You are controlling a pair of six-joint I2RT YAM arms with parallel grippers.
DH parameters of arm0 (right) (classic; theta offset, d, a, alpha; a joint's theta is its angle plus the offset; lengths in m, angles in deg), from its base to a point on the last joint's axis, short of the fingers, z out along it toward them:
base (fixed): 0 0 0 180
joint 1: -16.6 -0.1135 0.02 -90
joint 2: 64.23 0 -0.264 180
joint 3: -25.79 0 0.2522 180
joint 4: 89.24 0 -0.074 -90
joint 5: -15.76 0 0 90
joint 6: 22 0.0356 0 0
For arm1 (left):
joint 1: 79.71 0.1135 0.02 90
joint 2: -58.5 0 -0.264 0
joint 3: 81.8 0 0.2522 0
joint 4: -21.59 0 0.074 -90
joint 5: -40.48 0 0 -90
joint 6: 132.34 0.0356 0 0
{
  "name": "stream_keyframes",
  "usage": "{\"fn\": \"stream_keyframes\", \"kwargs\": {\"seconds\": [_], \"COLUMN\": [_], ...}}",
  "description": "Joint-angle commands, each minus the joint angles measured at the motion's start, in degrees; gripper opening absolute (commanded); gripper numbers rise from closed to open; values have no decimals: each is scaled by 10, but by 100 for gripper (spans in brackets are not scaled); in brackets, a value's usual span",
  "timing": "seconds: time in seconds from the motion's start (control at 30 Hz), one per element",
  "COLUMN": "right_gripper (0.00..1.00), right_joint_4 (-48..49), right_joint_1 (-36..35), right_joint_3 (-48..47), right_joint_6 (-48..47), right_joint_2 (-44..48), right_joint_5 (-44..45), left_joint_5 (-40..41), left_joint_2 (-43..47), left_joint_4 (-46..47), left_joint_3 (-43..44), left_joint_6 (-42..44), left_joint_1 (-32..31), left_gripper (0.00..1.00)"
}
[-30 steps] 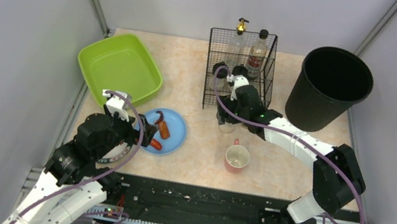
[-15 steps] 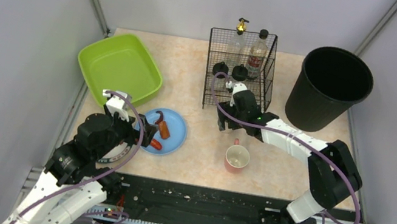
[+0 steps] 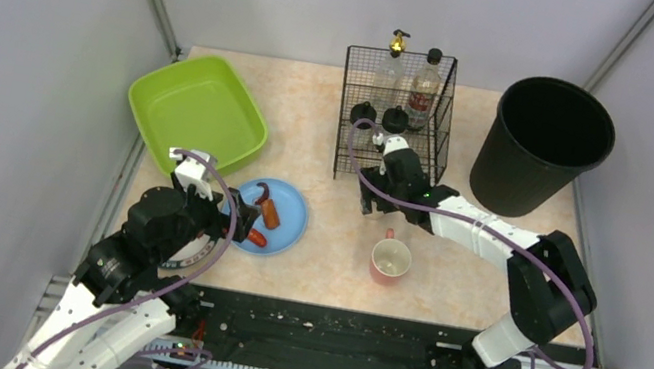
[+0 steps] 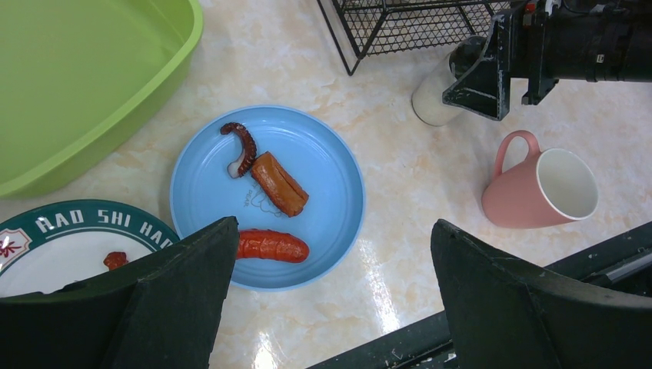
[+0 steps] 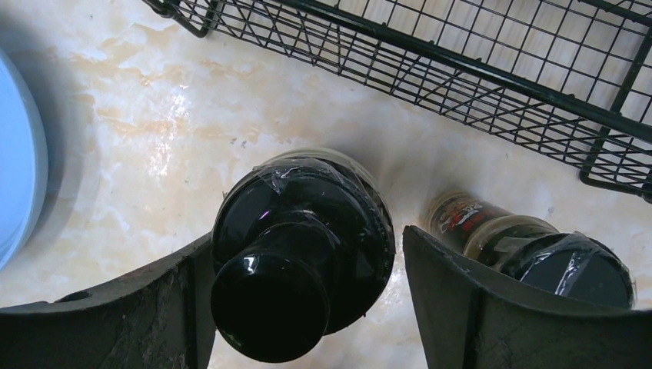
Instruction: Clear the kitchen counter
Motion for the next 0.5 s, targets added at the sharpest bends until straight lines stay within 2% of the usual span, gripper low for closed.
{"fn": "stream_keyframes", "kwargs": {"seconds": [0.0,0.47], "right_gripper": [79,79], "right_joint_4": [14,18], "right_joint_1": [-8,-8], "right_joint_3": [-20,-39], "right_joint_6": [3,4], "right_joint_2": [24,30], "right_joint_5": [16,19], "left_joint_5": [0,-2], "left_joint_2": [4,2], "left_joint_4": [20,19], "left_joint_3": [0,0], "left_joint_6": [6,6], "left_joint_1": [0,0], "left_gripper": [99,99]}}
